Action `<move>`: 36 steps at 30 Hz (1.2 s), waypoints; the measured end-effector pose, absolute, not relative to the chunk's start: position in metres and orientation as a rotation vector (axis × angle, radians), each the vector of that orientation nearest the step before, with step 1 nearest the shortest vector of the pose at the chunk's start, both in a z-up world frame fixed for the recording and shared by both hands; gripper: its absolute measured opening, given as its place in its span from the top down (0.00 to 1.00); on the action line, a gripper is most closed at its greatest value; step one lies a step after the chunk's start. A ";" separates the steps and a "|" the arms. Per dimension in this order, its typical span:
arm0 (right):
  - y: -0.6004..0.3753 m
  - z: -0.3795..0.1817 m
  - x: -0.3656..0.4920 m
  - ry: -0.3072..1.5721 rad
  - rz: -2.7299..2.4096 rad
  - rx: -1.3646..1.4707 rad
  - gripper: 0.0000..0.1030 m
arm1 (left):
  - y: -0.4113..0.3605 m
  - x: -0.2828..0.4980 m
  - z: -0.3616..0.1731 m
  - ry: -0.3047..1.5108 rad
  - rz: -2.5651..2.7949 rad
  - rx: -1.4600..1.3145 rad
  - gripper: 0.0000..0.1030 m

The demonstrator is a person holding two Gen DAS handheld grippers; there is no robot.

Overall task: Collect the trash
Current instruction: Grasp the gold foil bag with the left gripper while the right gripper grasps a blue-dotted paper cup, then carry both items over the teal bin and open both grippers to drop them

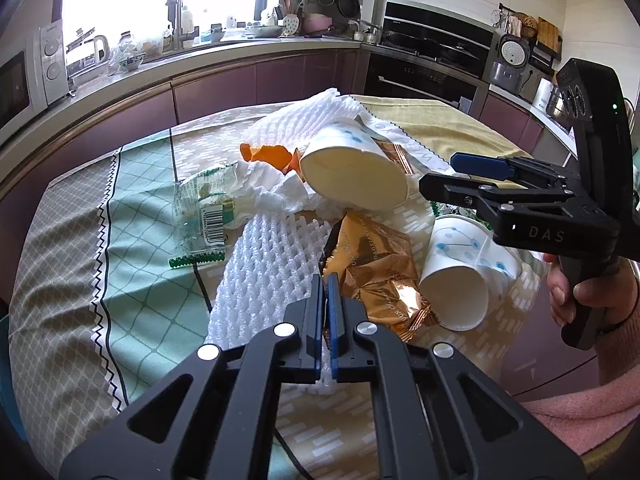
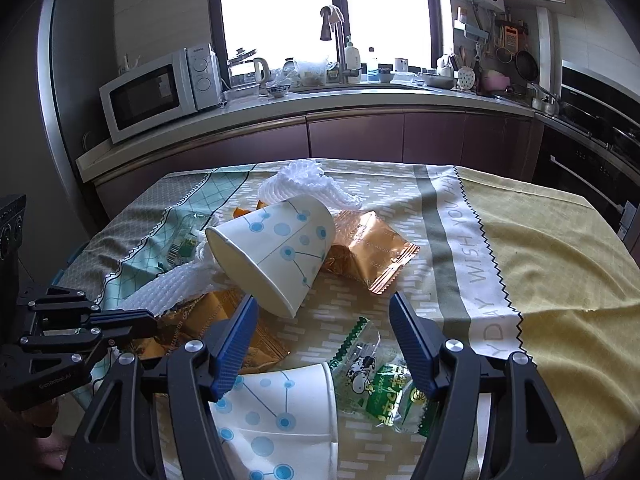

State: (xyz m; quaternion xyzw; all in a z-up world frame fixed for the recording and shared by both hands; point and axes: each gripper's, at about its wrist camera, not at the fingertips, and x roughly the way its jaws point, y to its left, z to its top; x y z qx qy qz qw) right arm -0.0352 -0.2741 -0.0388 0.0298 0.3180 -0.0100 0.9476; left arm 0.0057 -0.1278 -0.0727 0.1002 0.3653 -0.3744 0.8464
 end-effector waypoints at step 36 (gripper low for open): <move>-0.150 0.019 0.016 0.626 0.334 0.092 0.98 | 0.110 0.039 -0.014 0.664 -0.524 -0.195 0.98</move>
